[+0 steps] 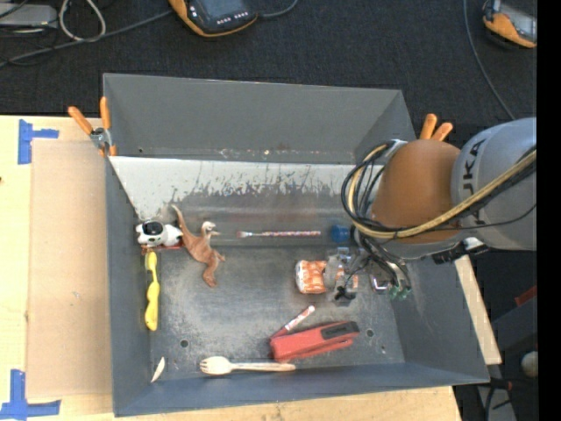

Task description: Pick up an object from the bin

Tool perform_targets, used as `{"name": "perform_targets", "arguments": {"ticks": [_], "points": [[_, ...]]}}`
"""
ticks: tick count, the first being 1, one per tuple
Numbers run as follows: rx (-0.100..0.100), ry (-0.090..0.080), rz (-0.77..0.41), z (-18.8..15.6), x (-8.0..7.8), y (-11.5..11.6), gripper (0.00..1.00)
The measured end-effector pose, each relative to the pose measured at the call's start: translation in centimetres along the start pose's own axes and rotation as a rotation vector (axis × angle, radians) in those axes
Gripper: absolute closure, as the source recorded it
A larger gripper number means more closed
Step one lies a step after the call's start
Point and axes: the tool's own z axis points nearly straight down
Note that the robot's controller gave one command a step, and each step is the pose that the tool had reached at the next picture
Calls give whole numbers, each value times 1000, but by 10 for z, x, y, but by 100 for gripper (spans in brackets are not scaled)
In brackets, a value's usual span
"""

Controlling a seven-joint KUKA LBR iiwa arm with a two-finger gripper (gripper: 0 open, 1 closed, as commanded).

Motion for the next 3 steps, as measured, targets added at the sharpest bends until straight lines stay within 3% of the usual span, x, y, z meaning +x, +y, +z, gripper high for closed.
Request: {"name": "perform_targets", "arguments": {"ticks": [1,2,3], "points": [[-2,11,-25,-33,-2,1,100],[-1,12,-30,-62,3,-1,100],[-2,14,-17,-146,5,-1,100]]}}
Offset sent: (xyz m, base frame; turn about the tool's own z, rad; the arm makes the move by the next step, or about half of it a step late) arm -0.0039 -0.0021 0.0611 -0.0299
